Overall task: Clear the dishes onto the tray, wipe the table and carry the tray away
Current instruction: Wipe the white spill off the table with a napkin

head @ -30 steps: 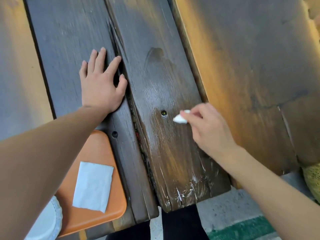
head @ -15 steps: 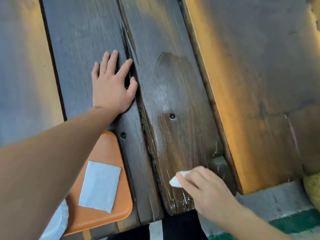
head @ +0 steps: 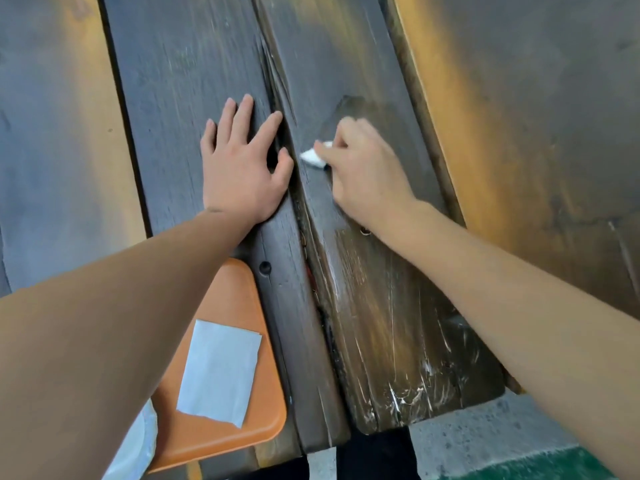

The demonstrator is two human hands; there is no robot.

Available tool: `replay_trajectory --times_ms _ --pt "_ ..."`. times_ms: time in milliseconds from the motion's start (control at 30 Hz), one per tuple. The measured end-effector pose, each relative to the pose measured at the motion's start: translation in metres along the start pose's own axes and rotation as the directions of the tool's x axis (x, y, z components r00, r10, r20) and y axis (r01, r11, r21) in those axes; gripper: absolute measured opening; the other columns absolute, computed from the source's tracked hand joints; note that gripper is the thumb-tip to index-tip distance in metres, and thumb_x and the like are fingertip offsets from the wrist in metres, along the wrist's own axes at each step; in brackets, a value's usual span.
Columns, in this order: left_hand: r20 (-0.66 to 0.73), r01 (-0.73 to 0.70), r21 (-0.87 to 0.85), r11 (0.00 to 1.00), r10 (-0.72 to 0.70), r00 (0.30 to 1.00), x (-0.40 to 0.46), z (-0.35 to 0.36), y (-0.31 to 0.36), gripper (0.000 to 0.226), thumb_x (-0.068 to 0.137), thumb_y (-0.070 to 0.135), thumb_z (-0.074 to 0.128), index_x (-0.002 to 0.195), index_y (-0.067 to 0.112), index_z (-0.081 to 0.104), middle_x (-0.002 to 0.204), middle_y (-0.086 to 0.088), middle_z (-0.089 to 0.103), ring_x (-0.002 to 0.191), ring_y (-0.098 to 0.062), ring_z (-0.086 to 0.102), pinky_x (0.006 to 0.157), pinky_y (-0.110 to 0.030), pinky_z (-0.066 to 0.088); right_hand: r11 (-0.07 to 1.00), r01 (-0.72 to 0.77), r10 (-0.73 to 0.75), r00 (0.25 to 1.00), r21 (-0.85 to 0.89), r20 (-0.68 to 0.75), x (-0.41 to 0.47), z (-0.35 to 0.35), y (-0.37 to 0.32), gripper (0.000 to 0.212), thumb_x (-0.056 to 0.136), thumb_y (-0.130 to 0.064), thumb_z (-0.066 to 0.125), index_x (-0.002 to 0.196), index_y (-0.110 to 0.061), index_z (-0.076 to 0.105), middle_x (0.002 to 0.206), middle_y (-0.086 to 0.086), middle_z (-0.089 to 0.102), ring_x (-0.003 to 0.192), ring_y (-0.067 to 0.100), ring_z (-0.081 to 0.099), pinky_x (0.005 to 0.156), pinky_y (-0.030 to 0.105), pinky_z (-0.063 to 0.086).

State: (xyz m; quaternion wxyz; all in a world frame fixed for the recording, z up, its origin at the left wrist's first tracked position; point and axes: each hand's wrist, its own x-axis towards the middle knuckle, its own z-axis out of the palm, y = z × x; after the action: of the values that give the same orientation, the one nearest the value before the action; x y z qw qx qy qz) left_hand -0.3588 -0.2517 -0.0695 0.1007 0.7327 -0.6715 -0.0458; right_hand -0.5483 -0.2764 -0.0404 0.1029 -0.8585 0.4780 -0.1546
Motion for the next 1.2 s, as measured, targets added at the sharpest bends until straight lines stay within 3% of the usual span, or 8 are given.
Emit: replay_trajectory --times_ms 233,433,567,700,900,1033,1133,1200 --pt "0.023 -0.014 -0.012 1.0 0.014 1.0 -0.001 -0.003 0.002 0.055 0.1 0.044 0.038 0.151 0.027 0.045 0.167 -0.013 0.026 0.156 -0.033 0.016 0.126 -0.055 0.011 0.965 0.238 -0.263 0.885 0.112 0.384 -0.244 -0.047 -0.046 0.043 0.085 0.004 0.042 0.119 -0.005 0.068 0.084 0.004 0.063 0.075 0.022 0.052 0.066 0.03 0.049" --pt "0.062 -0.009 -0.013 1.0 0.01 0.998 -0.001 -0.004 0.002 0.058 0.101 0.044 0.035 0.156 0.026 0.036 0.169 -0.012 0.02 0.158 -0.031 0.01 0.127 -0.055 0.007 1.0 -0.014 0.014 0.998 -0.004 0.058 -0.178 -0.045 0.018 0.04 0.087 0.001 0.045 0.115 -0.005 0.073 0.088 0.013 0.061 0.081 0.027 0.053 0.061 0.036 0.052" --pt "0.072 0.0 -0.014 1.0 0.001 0.997 -0.002 -0.006 0.003 0.062 0.101 0.044 0.035 0.158 0.02 0.03 0.169 -0.01 0.02 0.158 -0.03 0.01 0.127 -0.054 0.007 0.951 -0.306 0.296 0.941 -0.041 -0.167 -0.079 -0.027 0.049 0.025 0.094 -0.005 0.055 0.108 -0.009 0.076 0.092 0.011 0.06 0.085 0.029 0.056 0.065 0.04 0.051" --pt "0.07 -0.003 -0.007 1.0 0.004 0.998 -0.001 -0.005 0.002 0.066 0.101 0.042 0.035 0.159 0.011 0.028 0.169 -0.012 0.02 0.158 -0.031 0.011 0.127 -0.054 0.007 0.948 -0.318 0.313 0.94 -0.02 -0.136 -0.087 -0.018 0.019 0.027 0.091 0.001 0.06 0.114 -0.006 0.073 0.091 0.009 0.056 0.086 0.025 0.052 0.063 0.036 0.047" --pt "0.191 -0.035 0.063 0.997 0.022 0.981 -0.035 -0.002 0.019 0.073 0.103 0.048 0.031 0.162 0.006 0.015 0.169 -0.022 0.005 0.157 -0.039 -0.001 0.125 -0.061 0.0 0.92 -0.365 0.369 0.929 0.145 -0.004 -0.268 -0.035 -0.063 0.045 0.078 0.017 0.059 0.118 0.0 0.072 0.085 0.008 0.058 0.08 0.022 0.051 0.061 0.032 0.051" --pt "0.202 -0.028 0.106 0.994 0.006 0.979 -0.038 0.002 0.031 0.074 0.103 0.052 0.026 0.162 0.011 0.012 0.167 -0.029 0.004 0.155 -0.046 -0.003 0.123 -0.066 -0.001 0.902 -0.407 0.418 0.907 0.14 -0.055 -0.251 -0.035 -0.049 0.037 0.085 0.009 0.053 0.114 -0.002 0.074 0.086 0.009 0.06 0.079 0.02 0.053 0.061 0.029 0.051" --pt "0.191 -0.313 0.008 0.95 0.306 0.933 -0.035 -0.002 0.03 0.07 0.106 0.046 0.025 0.162 0.005 0.015 0.168 -0.024 0.009 0.157 -0.038 0.005 0.128 -0.054 0.004 0.854 -0.508 0.52 0.837 0.11 -0.171 -0.189 -0.037 0.002 0.033 0.083 0.011 0.063 0.11 -0.004 0.076 0.087 0.012 0.059 0.08 0.027 0.055 0.059 0.036 0.049" --pt "0.194 -0.591 -0.095 0.801 0.597 0.778 -0.035 -0.002 0.03 0.069 0.105 0.042 0.026 0.159 -0.001 0.024 0.167 -0.02 0.019 0.157 -0.034 0.015 0.129 -0.046 0.01 0.825 -0.558 0.563 0.804 0.085 -0.19 -0.168 -0.038 0.022 0.029 0.087 0.007 0.061 0.111 -0.005 0.075 0.088 0.012 0.058 0.082 0.029 0.054 0.061 0.041 0.05"
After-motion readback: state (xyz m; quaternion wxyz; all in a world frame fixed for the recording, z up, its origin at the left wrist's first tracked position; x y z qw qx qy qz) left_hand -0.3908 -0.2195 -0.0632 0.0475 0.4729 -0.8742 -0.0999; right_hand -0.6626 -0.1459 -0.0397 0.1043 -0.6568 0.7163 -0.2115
